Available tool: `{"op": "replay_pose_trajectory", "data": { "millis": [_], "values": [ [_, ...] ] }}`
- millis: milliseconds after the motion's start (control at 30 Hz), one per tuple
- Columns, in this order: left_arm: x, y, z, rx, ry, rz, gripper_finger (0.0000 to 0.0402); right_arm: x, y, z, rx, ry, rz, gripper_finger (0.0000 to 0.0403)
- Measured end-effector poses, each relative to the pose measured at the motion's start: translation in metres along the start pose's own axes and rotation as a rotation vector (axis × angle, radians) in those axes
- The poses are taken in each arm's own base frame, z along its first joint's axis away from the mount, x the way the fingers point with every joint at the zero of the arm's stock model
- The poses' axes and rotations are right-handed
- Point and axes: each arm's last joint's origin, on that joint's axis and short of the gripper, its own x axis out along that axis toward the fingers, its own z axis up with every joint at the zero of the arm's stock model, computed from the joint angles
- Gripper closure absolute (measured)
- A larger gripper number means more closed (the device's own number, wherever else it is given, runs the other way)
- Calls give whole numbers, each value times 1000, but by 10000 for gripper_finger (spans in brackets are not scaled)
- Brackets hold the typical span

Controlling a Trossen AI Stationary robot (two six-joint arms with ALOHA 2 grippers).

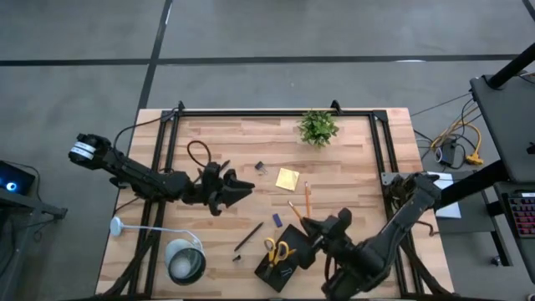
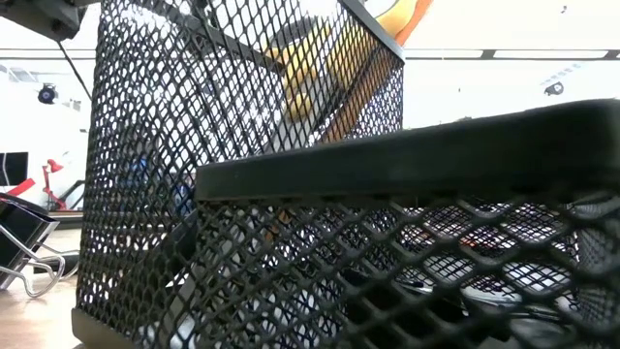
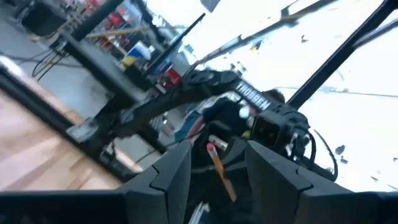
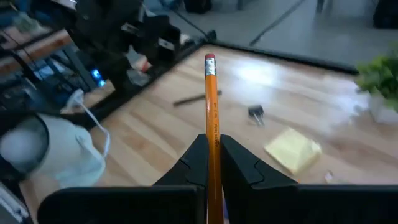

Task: Pick and place office supplies into organizer
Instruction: Put the left pencil into the desk organizer

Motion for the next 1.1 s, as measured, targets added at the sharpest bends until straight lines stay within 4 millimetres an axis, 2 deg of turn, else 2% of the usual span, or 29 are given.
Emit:
{"op": "replay_pose_trajectory", "data": {
  "millis": [267,467,767,1100],
  "values": [
    [15,-13,7,48,-23,-19,265,17,14,23,-13,-72,34,392],
    [26,-11,-1,54,3,-7,265,22,16,35,-13,-124,19,392],
    [47,-15,-11,41,20,-92,265,29,18,36,-18,-129,9,392],
    [66,-13,-21,47,30,-78,265,29,20,37,-15,-131,18,392]
  ]
}}
